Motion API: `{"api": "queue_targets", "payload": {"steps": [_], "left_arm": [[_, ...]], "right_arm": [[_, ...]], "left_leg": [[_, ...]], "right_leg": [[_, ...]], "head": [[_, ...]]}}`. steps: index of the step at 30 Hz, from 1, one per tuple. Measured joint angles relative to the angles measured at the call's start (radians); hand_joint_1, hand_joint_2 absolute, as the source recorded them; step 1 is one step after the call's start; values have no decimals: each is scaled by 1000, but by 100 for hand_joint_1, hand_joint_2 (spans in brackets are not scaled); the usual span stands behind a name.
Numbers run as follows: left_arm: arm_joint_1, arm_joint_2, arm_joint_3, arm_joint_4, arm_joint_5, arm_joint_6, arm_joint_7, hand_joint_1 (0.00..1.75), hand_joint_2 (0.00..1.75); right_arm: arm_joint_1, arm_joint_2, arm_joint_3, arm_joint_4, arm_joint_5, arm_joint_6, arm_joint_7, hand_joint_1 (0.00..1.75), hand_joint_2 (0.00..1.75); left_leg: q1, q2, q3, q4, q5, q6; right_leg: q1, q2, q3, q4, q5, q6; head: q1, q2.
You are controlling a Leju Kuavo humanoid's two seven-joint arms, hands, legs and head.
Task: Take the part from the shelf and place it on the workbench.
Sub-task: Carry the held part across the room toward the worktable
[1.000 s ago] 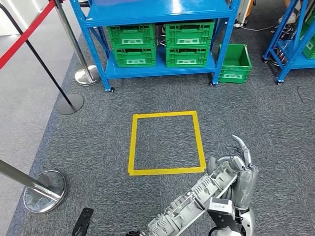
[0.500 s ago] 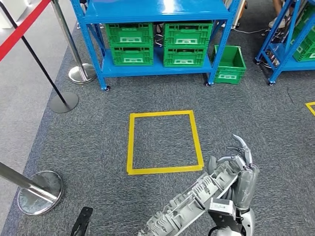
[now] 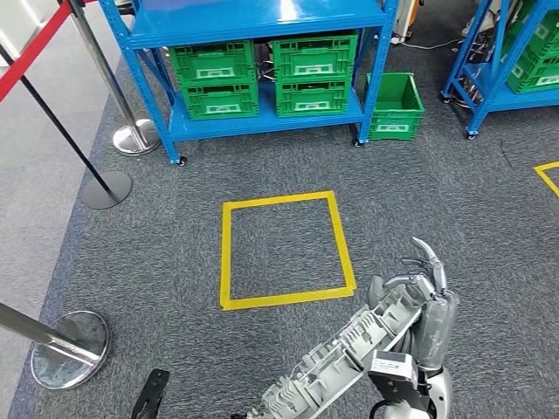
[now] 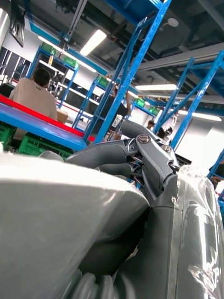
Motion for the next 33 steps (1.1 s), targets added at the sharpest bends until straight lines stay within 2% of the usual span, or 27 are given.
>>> {"api": "queue_targets", "payload": {"steps": [1, 3, 5, 8, 9, 10, 11, 13, 14, 15, 16, 18, 19, 20, 21, 23, 25, 26, 28, 29, 30, 31, 32, 33], "left_arm": [[0, 0, 0, 0, 0, 0, 0, 0, 175], [-1, 0, 0, 0, 0, 0, 0, 0, 175], [-1, -1, 0, 0, 0, 0, 0, 0, 175], [-1, -3, 0, 0, 0, 0, 0, 0, 175], [-1, -3, 0, 0, 0, 1, 0, 0, 175], [-1, -3, 0, 0, 1, 1, 0, 0, 175], [-1, -3, 0, 0, 1, 1, 0, 0, 175], [1, -4, 0, 0, 1, 1, 0, 0, 175], [2, -4, 0, 0, 1, 1, 0, 0, 175], [2, -5, 0, 0, 1, 1, 0, 0, 175], [1, -5, 0, 0, 1, 1, 0, 0, 175], [0, -6, 0, 0, 1, 1, 0, 0, 175], [0, -6, 0, 0, 1, 1, 0, 0, 175], [0, -7, 0, 0, 2, 1, 0, 0, 175], [0, -7, 0, 0, 2, 1, 0, 0, 175], [-1, -7, 0, 0, 2, 1, 0, 0, 175], [-2, -7, 0, 0, 2, 1, 0, 0, 175], [-2, -7, 0, 0, 2, 1, 0, 0, 175], [-1, -7, 0, 0, 2, 1, 0, 0, 175], [0, -7, 0, 1, 2, 1, 0, 0, 175], [1, -8, 0, 1, 2, 0, 0, 0, 175], [1, -8, 0, 1, 2, 0, 0, 0, 175], [0, -7, 0, 1, 2, 0, 0, 0, 175], [0, -7, 0, 1, 1, 0, 0, 0, 175]], "right_arm": [[0, 0, 0, 0, 0, 0, 0, 175, 175], [-1, 0, 0, 0, 0, 0, 0, 175, 175], [-1, 0, 0, 0, -1, 0, 0, 175, 175], [2, 0, 1, 0, -2, 0, 0, 175, 175], [3, 0, 1, -1, -2, 0, 1, 175, 175], [3, 0, 1, -1, -2, 0, 1, 175, 175], [3, 0, 1, -1, -3, 0, 1, 175, 175], [4, 0, 1, -2, -3, 0, 1, 175, 175], [5, 0, 1, -2, -3, 0, 1, 175, 175], [6, 0, 1, -2, -3, 0, 1, 175, 175], [6, 0, 1, -2, -3, 0, 1, 175, 175], [5, 0, 1, -2, -3, 0, 2, 175, 175], [4, 0, 1, -2, -3, 0, 2, 175, 175], [4, 0, 1, -2, -3, 0, 2, 175, 175], [3, 0, 1, -3, -3, 0, 2, 175, 175], [4, -1, 0, -3, -3, 0, 2, 175, 175], [4, 0, 0, -3, -3, 0, 1, 175, 175], [3, 0, 1, -3, -2, 0, 1, 175, 175], [3, 0, 1, -3, -1, 0, 1, 175, 175], [3, -1, 2, -3, -1, 0, 1, 175, 175], [3, -1, 2, -3, -1, 0, 1, 175, 175], [3, -1, 2, -3, -1, 0, 2, 175, 175], [3, -1, 2, -3, -1, 0, 3, 175, 175], [1, -1, 3, -3, -1, 0, 4, 175, 175]], "left_leg": [[2, -1, 23, -42, 30, 0], [6, -13, 96, -177, 90, -1], [7, -27, 138, -260, 107, 7], [4, -24, 138, -275, 108, 31], [4, -21, 138, -277, 111, 40], [5, -17, 138, -279, 113, 47], [4, -13, 138, -279, 113, 52], [0, -4, 138, -279, 112, 58], [-2, 1, 138, -278, 112, 59], [-3, 6, 139, -278, 112, 59], [-4, 11, 141, -278, 111, 58], [-7, 19, 144, -277, 108, 54], [-10, 22, 145, -275, 107, 51], [-12, 25, 145, -274, 106, 46], [-14, 29, 145, -274, 106, 42], [-12, 37, 144, -274, 106, 32], [-10, 26, 130, -241, 76, 20], [-9, 16, 108, -193, 45, 15], [-7, 5, 45, -58, -20, 9], [-7, 3, 21, -8, -35, 8], [-6, 3, 12, 9, -30, 8], [-6, 2, 23, -12, -6, 8], [-4, -4, 51, -69, 30, 9], [-1, -19, 87, -139, 63, 9]], "right_leg": [[-1, 4, 0, 0, 1, 2], [-2, 13, -1, 2, 2, 11], [-1, 21, -6, 2, 6, 24], [-3, 25, -11, -6, 12, 45], [-4, 20, -18, 6, 3, 49], [-4, 13, -34, 41, -19, 52], [-3, 5, -62, 100, -50, 53], [-1, -2, -126, 240, -111, 54], [-1, -3, -145, 281, -121, 53], [1, -4, -146, 284, -112, 51], [2, -7, -127, 246, -86, 48], [6, -29, -53, 106, -25, 41], [9, -40, -22, 49, -7, 36], [11, -48, -5, 15, 0, 32], [15, -48, -2, 5, -1, 28], [15, -33, -6, 3, 4, 16], [10, -22, -9, 0, 10, 6], [8, -17, -11, -1, 12, 2], [7, -5, -16, -1, 14, -2], [7, 2, -18, -1, 16, -2], [6, 10, -19, -1, 17, -1], [6, 17, -19, 0, 18, 0], [4, 25, -19, 0, 20, 3], [3, 33, -19, 0, 22, 7]], "head": [[0, 0], [-1, 0], [-2, 0], [-2, 0], [0, 0], [3, 0], [7, 0], [10, 0], [10, 0], [10, 0], [10, 0], [11, 0], [11, 0], [11, 0], [11, 0], [11, 0], [8, 0], [6, 0], [3, 0], [2, 0], [3, 0], [3, 0], [3, 0], [2, 0]]}}
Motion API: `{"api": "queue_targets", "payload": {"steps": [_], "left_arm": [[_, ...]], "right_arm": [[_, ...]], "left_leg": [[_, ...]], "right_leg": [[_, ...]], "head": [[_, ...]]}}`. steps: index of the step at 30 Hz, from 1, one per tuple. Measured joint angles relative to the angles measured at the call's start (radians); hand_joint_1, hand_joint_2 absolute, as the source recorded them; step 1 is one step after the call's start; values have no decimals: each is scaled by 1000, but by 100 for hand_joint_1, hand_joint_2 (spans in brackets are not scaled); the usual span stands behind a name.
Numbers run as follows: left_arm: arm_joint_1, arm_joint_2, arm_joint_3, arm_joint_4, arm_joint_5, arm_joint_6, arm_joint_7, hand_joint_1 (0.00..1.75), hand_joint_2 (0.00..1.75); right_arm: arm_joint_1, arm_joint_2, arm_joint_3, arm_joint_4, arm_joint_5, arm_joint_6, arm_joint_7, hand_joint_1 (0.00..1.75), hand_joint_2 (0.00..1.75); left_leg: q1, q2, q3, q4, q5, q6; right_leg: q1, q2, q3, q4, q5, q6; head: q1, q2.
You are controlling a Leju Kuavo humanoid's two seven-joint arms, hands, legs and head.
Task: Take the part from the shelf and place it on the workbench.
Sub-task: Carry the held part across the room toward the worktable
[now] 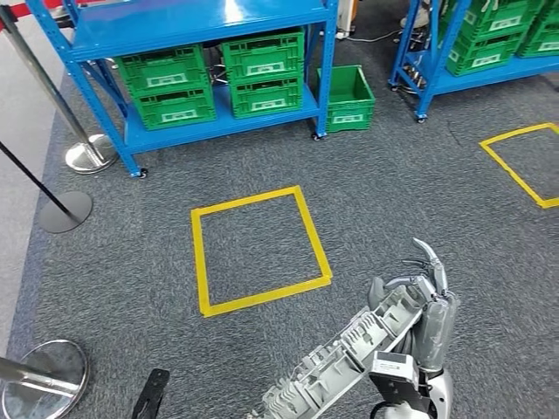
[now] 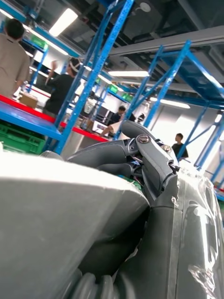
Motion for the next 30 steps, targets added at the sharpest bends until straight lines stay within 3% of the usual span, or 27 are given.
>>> {"api": "queue_targets", "payload": {"steps": [2, 3, 5, 7, 8, 10, 11, 12, 13, 16, 18, 20, 22, 23, 25, 26, 27, 28, 30], "left_arm": [[-1, 0, 0, 0, -1, 0, 0, 0, 175], [-1, -1, 0, 0, -1, -1, 0, 0, 175], [-1, -1, 0, 0, -2, -1, 0, 0, 175], [-2, 0, 0, 0, -2, -1, 0, 0, 175], [-2, 0, 0, 0, -2, -1, 0, 0, 175], [0, 0, 0, 0, -2, -1, 0, 0, 175], [1, 0, 0, 0, -2, -2, 0, 0, 175], [2, 0, 0, 0, -2, -2, 0, 0, 175], [1, 0, 0, 1, -2, -2, 0, 0, 175], [-1, -1, 0, 1, -2, -2, 0, 0, 175], [-1, -1, 0, 1, -2, -2, 0, 0, 175], [-2, -1, 0, 1, -2, -2, 0, 0, 175], [-2, -1, 0, 1, -2, -2, 0, 0, 175], [-2, 0, 0, 1, -2, -2, 0, 0, 175], [0, 0, 0, 1, -2, -1, 0, 0, 175], [1, 0, 0, 1, -2, -1, 1, 0, 175], [2, 0, 0, 1, -2, -1, 1, 0, 175], [3, 0, 0, 1, -2, -1, 2, 0, 175], [4, 0, 0, 1, -2, -1, 2, 0, 175]], "right_arm": [[-4, 0, 2, 0, 0, 0, 2, 175, 175], [-5, 0, 3, 0, 0, 0, 2, 175, 175], [-4, 0, 4, 0, 1, 0, 3, 175, 175], [-5, 0, 4, 0, 0, 0, 3, 175, 175], [-7, 0, 4, 0, 0, 0, 3, 175, 175], [-8, 0, 5, 0, 0, 0, 3, 175, 175], [-8, 0, 6, 0, 0, 0, 3, 175, 175], [-8, -1, 6, 0, 0, 0, 4, 175, 175], [-7, -2, 6, 0, 0, 0, 4, 175, 175], [-8, -2, 6, 0, 0, 0, 4, 175, 175], [-10, -2, 6, 0, 0, 0, 4, 175, 175], [-10, -3, 5, 0, 0, 0, 4, 175, 175], [-10, -3, 5, 0, 1, 0, 5, 175, 175], [-11, -3, 6, 0, 1, 0, 6, 175, 175], [-10, -3, 6, 0, 1, 0, 7, 175, 175], [-9, -3, 6, 0, 1, 0, 8, 175, 175], [-7, -3, 6, 0, 1, 0, 8, 175, 175], [-5, -3, 6, 0, 1, 0, 8, 175, 175], [-3, -3, 6, 0, 1, 0, 7, 175, 175]], "left_leg": [[5, -33, 53, -109, 33, 4], [5, -43, 61, -129, 33, 9], [4, -35, 60, -134, 36, 24], [5, -21, 61, -140, 42, 40], [5, -14, 61, -142, 43, 45], [1, 2, 61, -141, 42, 51], [0, 10, 61, -141, 42, 52], [-2, 19, 62, -141, 41, 53], [-2, 26, 63, -141, 41, 53], [-5, 41, 70, -139, 35, 46], [-9, 48, 72, -138, 33, 37], [-9, 55, 72, -140, 34, 27], [-6, 47, 64, -124, 16, 14], [-5, 38, 48, -89, -9, 8], [-4, 24, -11, 38, -76, 2], [-3, 22, -43, 102, -100, 0], [-3, 22, -64, 141, -106, -2], [-2, 21, -66, 142, -90, -2], [3, 11, -19, 40, -16, -3]], "right_leg": [[0, 15, -7, 3, 4, 12], [0, 21, -10, 1, 8, 19], [-2, 32, -15, -5, 15, 33], [-2, 16, -30, 19, -3, 42], [-1, 0, -50, 61, -28, 45], [0, -29, -111, 199, -95, 49], [0, -35, -138, 259, -118, 50], [1, -38, -149, 287, -122, 50], [1, -39, -139, 272, -107, 48], [4, -64, -26, 71, -25, 40], [9, -74, 12, 1, -10, 30], [11, -62, 11, -2, -9, 18], [8, -52, 8, -5, -4, 7], [5, -47, 7, -7, -2, 2], [3, -36, 4, -7, 0, -3], [3, -30, 2, -7, 0, -4], [2, -22, 1, -7, 1, -3], [1, -14, 1, -7, 2, -3], [-2, 4, 2, -6, 3, 2]], "head": [[-1, 0], [-2, 0], [-2, 0], [3, 0], [6, 0], [13, 0], [13, 0], [13, 0], [13, 0], [13, 0], [12, 0], [12, 0], [10, 0], [8, 0], [4, 0], [4, 0], [3, 0], [3, 0], [3, 0]]}}
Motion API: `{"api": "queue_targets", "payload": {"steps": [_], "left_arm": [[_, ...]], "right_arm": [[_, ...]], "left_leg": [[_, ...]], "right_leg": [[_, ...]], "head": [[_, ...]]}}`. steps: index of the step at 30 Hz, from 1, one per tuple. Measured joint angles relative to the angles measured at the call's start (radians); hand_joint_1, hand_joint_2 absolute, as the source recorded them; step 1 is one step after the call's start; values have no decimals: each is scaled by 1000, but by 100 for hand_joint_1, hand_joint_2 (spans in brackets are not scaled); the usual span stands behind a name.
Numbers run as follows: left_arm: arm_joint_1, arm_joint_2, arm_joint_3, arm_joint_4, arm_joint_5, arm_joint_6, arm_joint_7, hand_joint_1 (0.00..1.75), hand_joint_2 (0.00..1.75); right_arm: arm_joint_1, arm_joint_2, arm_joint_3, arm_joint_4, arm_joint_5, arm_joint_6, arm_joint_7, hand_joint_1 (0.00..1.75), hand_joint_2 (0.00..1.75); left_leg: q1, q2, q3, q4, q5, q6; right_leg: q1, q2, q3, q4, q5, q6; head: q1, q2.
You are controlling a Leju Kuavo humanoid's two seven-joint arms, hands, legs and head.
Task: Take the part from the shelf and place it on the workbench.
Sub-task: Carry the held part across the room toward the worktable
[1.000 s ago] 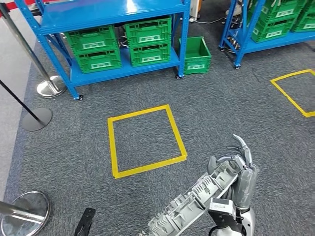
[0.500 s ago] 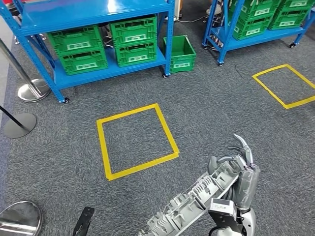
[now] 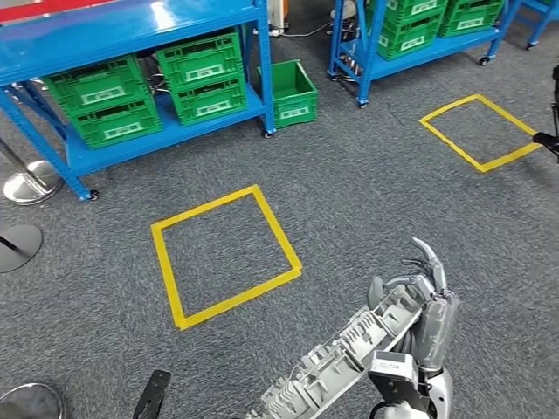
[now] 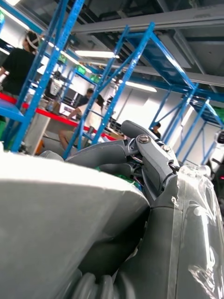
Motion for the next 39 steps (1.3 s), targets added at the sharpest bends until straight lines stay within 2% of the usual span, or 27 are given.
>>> {"api": "queue_targets", "payload": {"steps": [1, 3, 5, 6, 7, 9, 11, 12, 13, 14, 16, 18, 19, 21, 23, 24, 26, 27, 28, 29, 30, 31, 33, 34, 36, 38, 39], "left_arm": [[0, 0, 0, 0, 0, 0, 0, 0, 175], [-1, 0, 0, 0, 0, 0, 0, 0, 175], [0, 0, 0, 0, 0, 0, 2, 0, 175], [0, 0, 0, 0, 0, 0, 2, 0, 175], [-1, 1, 0, 0, 0, 0, 3, 0, 175], [-2, 1, 0, 1, 0, 0, 3, 0, 175], [1, 1, 0, 1, 0, 0, 3, 0, 175], [2, 1, 0, 1, 0, 0, 3, 0, 175], [2, 1, 0, 1, 0, 0, 3, 0, 175], [2, 1, 0, 1, 0, 0, 3, 0, 175], [0, 1, 0, 1, 0, 0, 3, 0, 175], [0, 1, 0, 1, 0, 0, 3, 0, 175], [0, 2, 0, 0, 0, 1, 3, 0, 175], [-1, 2, 0, 1, 0, 1, 3, 0, 175], [-2, 2, 0, 1, 0, 1, 3, 0, 175], [-3, 2, 0, 1, 0, 2, 3, 0, 175], [-2, 2, 0, 1, 0, 2, 3, 0, 175], [0, 2, 0, 1, 0, 2, 3, 0, 175], [0, 1, 0, 1, 0, 2, 3, 0, 175], [0, 2, 0, 1, 0, 2, 3, 0, 175], [0, 2, 0, 1, 0, 2, 3, 0, 175], [-1, 2, 0, 1, 0, 2, 3, 0, 175], [-2, 3, 0, 1, 0, 2, 3, 0, 175], [-3, 2, 0, 2, 0, 2, 3, 0, 175], [-4, 2, 0, 2, 0, 2, 3, 0, 175], [-6, 2, 0, 2, 0, 2, 3, 0, 175], [-6, 2, 0, 2, 0, 1, 3, 0, 175]], "right_arm": [[0, 0, 0, 0, 0, 0, 0, 175, 175], [0, 0, 0, 0, 0, 0, -1, 175, 175], [3, 0, 0, -2, -1, 0, -2, 175, 175], [6, 0, 0, -2, -1, 0, -3, 175, 175], [8, 0, 0, -3, -2, 0, -4, 175, 175], [10, 0, 0, -4, -5, 0, -6, 175, 175], [10, 0, 0, -5, -8, 0, -10, 175, 175], [11, 0, 0, -5, -10, 0, -10, 175, 175], [11, 0, 0, -5, -11, 0, -11, 175, 175], [12, 0, 0, -5, -12, 0, -12, 175, 175], [11, 0, 0, -5, -13, 0, -13, 175, 175], [10, 0, -1, -6, -14, 0, -15, 175, 175], [9, 0, -2, -7, -15, 0, -16, 175, 175], [10, 0, -4, -8, -16, 0, -17, 175, 175], [10, 0, -5, -10, -16, 0, -18, 175, 175], [10, 0, -5, -11, -16, 0, -19, 175, 175], [9, 0, -5, -11, -15, 0, -19, 175, 175], [10, 0, -5, -11, -15, 0, -20, 175, 175], [10, 0, -5, -11, -15, 0, -20, 175, 175], [10, 0, -5, -11, -16, 0, -20, 175, 175], [10, 0, -5, -11, -16, 0, -20, 175, 175], [9, 0, -5, -11, -16, 0, -20, 175, 175], [7, 0, -5, -11, -16, 0, -20, 175, 175], [7, 0, -5, -11, -16, 0, -20, 175, 175], [9, 0, -5, -11, -16, 0, -20, 175, 175], [8, 0, -5, -11, -16, 0, -20, 175, 175], [7, 0, -5, -11, -16, 0, -20, 175, 175]], "left_leg": [[3, -16, 33, -68, 31, 0], [7, -43, 73, -158, 55, 6], [6, -44, 77, -175, 52, 19], [6, -38, 76, -176, 55, 26], [6, -32, 77, -177, 57, 33], [5, -18, 78, -180, 59, 45], [1, -1, 78, -179, 57, 51], [0, 8, 79, -179, 56, 52], [-1, 16, 80, -179, 55, 53], [-2, 24, 82, -179, 54, 52], [-4, 37, 89, -178, 49, 46], [-9, 46, 94, -176, 43, 37], [-11, 50, 95, -176, 42, 32], [-10, 61, 95, -177, 41, 23], [-7, 49, 84, -152, 16, 13], [-6, 37, 65, -110, -12, 10], [-6, 17, 1, 22, -75, 6], [-6, 13, -28, 78, -91, 5], [-6, 12, -44, 104, -88, 5], [-5, 10, -42, 92, -65, 5], [-4, 7, -22, 43, -28, 5], [-1, -7, 9, -23, 10, 5], [6, -42, 60, -138, 52, 8], [7, -54, 70, -162, 55, 12], [4, -49, 70, -169, 55, 24], [5, -35, 71, -173, 59, 38], [5, -26, 72, -176, 61, 44]], "right_leg": [[0, 9, 0, 1, 1, 5], [-1, 25, -8, 2, 5, 18], [-2, 37, -16, -1, 11, 31], [-4, 35, -18, -2, 12, 36], [-3, 21, -25, 10, 3, 40], [-1, -18, -66, 95, -46, 45], [0, -39, -131, 234, -107, 47], [0, -41, -153, 280, -119, 47], [0, -42, -157, 289, -113, 46], [0, -45, -139, 256, -89, 44], [3, -71, -62, 118, -30, 40], [7, -92, -10, 24, -5, 32], [10, -93, -5, 13, -7, 27], [10, -74, -10, 11, -3, 16], [7, -60, -13, 8, 2, 4], [5, -53, -13, 6, 4, 0], [5, -39, -16, 6, 6, -5], [5, -31, -17, 6, 6, -6], [5, -22, -17, 6, 7, -6], [4, -13, -16, 6, 7, -5], [3, -3, -16, 6, 8, -3], [2, 6, -16, 6, 9, 0], [2, 23, -22, 10, 11, 11], [2, 30, -25, 9, 14, 18], [-1, 40, -31, 4, 20, 31], [-1, 15, -44, 25, 5, 41], [0, -5, -63, 65, -20, 45]], "head": [[0, 0], [-1, 0], [-2, 0], [-2, 0], [1, 0], [9, 0], [13, 0], [13, 0], [13, 0], [13, 0], [14, 0], [13, 0], [13, 0], [12, 0], [11, 0], [8, 0], [5, 0], [4, 0], [4, 0], [4, 0], [4, 0], [4, 0], [3, 0], [2, 0], [2, 0], [6, 0], [10, 0]]}}
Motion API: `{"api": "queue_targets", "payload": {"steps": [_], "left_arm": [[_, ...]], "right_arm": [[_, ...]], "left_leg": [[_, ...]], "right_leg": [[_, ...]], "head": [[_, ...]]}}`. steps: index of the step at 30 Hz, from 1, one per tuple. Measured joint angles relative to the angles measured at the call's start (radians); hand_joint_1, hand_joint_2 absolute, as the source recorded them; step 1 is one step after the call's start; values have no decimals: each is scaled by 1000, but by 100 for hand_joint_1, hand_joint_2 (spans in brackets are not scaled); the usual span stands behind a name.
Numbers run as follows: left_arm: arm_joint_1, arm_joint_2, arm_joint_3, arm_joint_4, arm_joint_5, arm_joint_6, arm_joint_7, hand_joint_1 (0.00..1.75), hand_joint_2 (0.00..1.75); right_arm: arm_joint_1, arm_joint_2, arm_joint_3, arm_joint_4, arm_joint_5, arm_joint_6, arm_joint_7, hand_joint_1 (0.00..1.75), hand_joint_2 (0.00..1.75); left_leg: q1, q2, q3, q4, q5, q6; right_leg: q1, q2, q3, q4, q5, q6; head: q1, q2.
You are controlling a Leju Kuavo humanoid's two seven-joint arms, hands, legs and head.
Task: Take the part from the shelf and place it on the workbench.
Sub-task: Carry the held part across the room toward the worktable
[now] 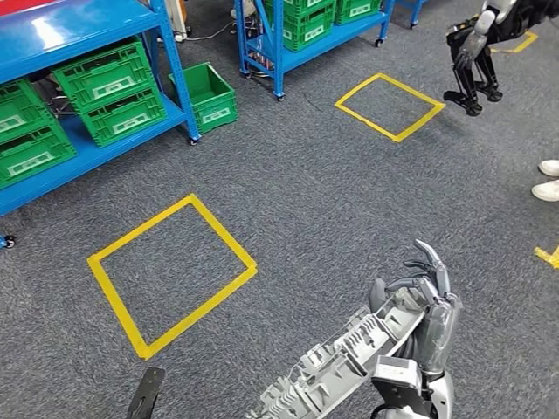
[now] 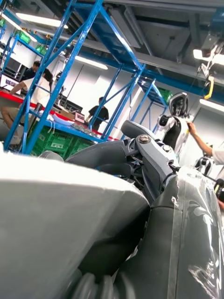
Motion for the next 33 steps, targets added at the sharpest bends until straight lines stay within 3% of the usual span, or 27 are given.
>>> {"api": "queue_targets", "payload": {"steps": [2, 4, 5, 6, 8, 10, 12, 14, 16, 18, 19, 20, 22, 24, 26, 28, 30, 32, 33], "left_arm": [[2, 0, 0, 0, 0, 0, 0, 0, 175], [4, 0, 0, 0, 0, -1, 0, 0, 175], [4, 0, 0, 0, 0, -1, 0, 0, 175], [4, 0, 0, 0, 0, -1, 0, 0, 175], [3, 0, 0, 0, 0, -1, 0, 0, 175], [2, 0, 0, 0, 0, -1, 0, 0, 175], [2, 0, 0, 0, 0, -1, 0, 0, 175], [0, 0, 0, 0, 0, -1, 0, 0, 175], [1, 0, 0, 0, 0, -2, 0, 0, 175], [3, -1, 0, 0, 1, -3, 0, 0, 175], [4, -2, 0, 1, 1, -3, 0, 0, 175], [5, -2, 0, 1, 1, -4, 0, 0, 175], [5, -2, 0, 1, 1, -4, 0, 0, 175], [5, -3, 0, 1, 2, -4, 0, 0, 175], [5, -4, 0, 2, 2, -5, 1, 0, 175], [3, -5, 0, 2, 3, -6, 3, 0, 175], [1, -5, 0, 2, 3, -6, 3, 0, 175], [1, -5, 0, 2, 4, -6, 3, 0, 175], [2, -5, 0, 2, 4, -6, 3, 0, 175]], "right_arm": [[-2, 0, 0, 0, 0, 0, 0, 175, 175], [-1, 0, 0, 0, 0, 0, 0, 175, 175], [0, 0, 0, 1, 0, 0, 0, 175, 175], [0, 0, 0, 1, 0, 0, 0, 175, 175], [-1, 0, 0, 1, 0, 0, 0, 175, 175], [-3, 0, 1, 0, 0, 0, 0, 175, 175], [-4, 0, 0, 0, 0, 0, 0, 175, 175], [-4, 0, 0, 0, 0, 0, 0, 175, 175], [-5, 0, 1, -1, 0, 0, 0, 175, 175], [-5, 0, 1, -1, 0, 0, 0, 175, 175], [-5, 0, 2, -1, 0, 0, 0, 175, 175], [-5, 0, 2, -1, 0, 0, 0, 175, 175], [-5, 0, 2, -1, 0, 0, 0, 175, 175], [-7, 0, 2, -2, 2, 0, 1, 175, 175], [-7, 0, 2, -2, 3, 0, 2, 175, 175], [-5, 0, 2, -2, 4, 0, 3, 175, 175], [-5, 0, 3, -3, 4, 0, 4, 175, 175], [-9, 0, 4, -3, 4, 0, 4, 175, 175], [-10, 0, 4, -2, 4, 0, 4, 175, 175]], "left_leg": [[-3, 17, 1, 0, -1, 6], [-6, 36, 2, 1, -2, 7], [-6, 45, 3, 1, -3, 7], [-7, 53, 5, 1, -4, 6], [-10, 65, 10, 2, -9, 0], [-15, 74, 12, 3, -11, -8], [-16, 85, 14, 1, -11, -17], [-13, 77, 9, 13, -26, -27], [-11, 52, -31, 101, -83, -35], [-11, 38, -99, 241, -144, -37], [-11, 36, -122, 285, -153, -38], [-10, 35, -128, 292, -141, -38], [-6, 24, -86, 198, -70, -40], [3, -10, -26, 69, -15, -42], [6, -30, -5, 17, -9, -35], [5, -18, -5, 14, -9, -21], [5, -3, -3, 11, -6, -7], [2, 14, -1, 10, -8, 3], [-1, 25, -1, 10, -9, 5]], "right_leg": [[1, -32, -59, 133, -67, 5], [1, -37, -99, 227, -97, 6], [1, -38, -91, 217, -85, 5], [2, -42, -62, 167, -58, 4], [5, -71, 21, 25, -4, -1], [9, -89, 61, -48, 12, -11], [12, -76, 58, -53, 13, -24], [10, -61, 56, -57, 16, -36], [6, -48, 56, -60, 19, -46], [6, -32, 55, -60, 19, -50], [5, -23, 55, -60, 20, -51], [5, -14, 55, -60, 20, -50], [1, 6, 56, -60, 21, -46], [2, 25, 52, -55, 22, -35], [2, 40, 44, -55, 27, -22], [-1, 46, 39, -60, 31, -10], [0, 17, 19, -23, 6, -3], [3, -23, -38, 98, -55, 1], [3, -30, -71, 168, -83, 2]], "head": [[6, 0], [6, 0], [6, 0], [6, 0], [6, 0], [5, 0], [4, 0], [3, 0], [0, 0], [-2, 0], [-2, 0], [-2, 0], [-2, 0], [-4, 0], [-6, 0], [-6, 0], [0, 0], [7, 0], [8, 0]]}}
